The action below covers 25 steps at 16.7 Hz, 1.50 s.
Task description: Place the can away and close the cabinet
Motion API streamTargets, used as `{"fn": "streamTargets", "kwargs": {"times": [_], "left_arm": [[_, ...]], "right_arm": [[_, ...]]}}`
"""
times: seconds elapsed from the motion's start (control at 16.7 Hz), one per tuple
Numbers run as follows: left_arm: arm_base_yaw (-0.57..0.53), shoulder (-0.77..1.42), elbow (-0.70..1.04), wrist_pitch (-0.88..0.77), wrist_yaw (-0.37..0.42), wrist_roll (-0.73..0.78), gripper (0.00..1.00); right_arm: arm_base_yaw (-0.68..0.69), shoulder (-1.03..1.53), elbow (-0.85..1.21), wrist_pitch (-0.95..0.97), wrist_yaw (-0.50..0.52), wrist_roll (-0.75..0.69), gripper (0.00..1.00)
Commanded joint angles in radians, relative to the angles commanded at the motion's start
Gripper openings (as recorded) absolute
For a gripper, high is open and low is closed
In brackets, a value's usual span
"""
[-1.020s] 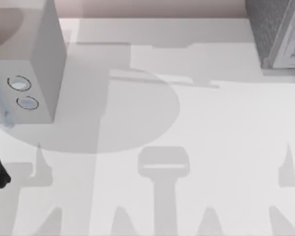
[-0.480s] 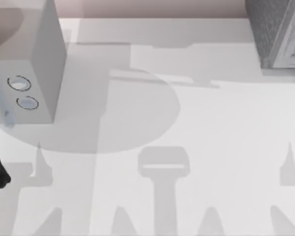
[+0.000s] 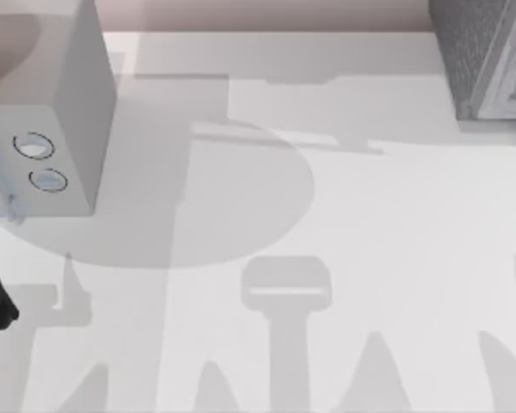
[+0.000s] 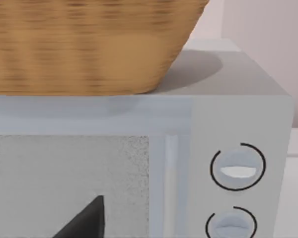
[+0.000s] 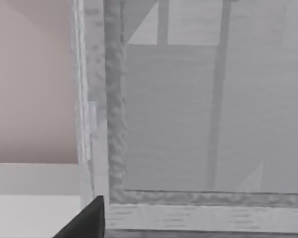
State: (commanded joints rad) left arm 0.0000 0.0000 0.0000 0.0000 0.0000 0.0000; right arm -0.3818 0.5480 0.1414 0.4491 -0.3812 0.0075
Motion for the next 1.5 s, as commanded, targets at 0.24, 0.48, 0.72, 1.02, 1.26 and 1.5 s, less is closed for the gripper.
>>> {"fn": "streamTargets", "kwargs": {"times": [0.24,0.48,0.72,1.02,1.26,1.5], "left_arm": [[0.0,0.0,0.0,0.0,0.0,0.0,1.0],[0.0,0.0,0.0,0.0,0.0,0.0,1.0],[0.0,0.0,0.0,0.0,0.0,0.0,1.0],[0.0,0.0,0.0,0.0,0.0,0.0,1.0],[0.0,0.0,0.0,0.0,0.0,0.0,1.0],[0.0,0.0,0.0,0.0,0.0,0.0,1.0]], "right_arm": [[-0.239,0.37,0.081,0.279,-0.238,0.005,1.0],[-0.453,0.711,0.156,0.53,-0.448,0.01,1.0],[-0.599,0.939,0.209,0.7,-0.589,0.013,1.0],[-0.643,1.004,0.226,0.752,-0.632,0.014,1.0],[-0.64,1.0,0.234,0.738,-0.63,0.014,1.0],[-0.656,0.993,0.379,0.595,-0.642,0.014,1.0]]}}
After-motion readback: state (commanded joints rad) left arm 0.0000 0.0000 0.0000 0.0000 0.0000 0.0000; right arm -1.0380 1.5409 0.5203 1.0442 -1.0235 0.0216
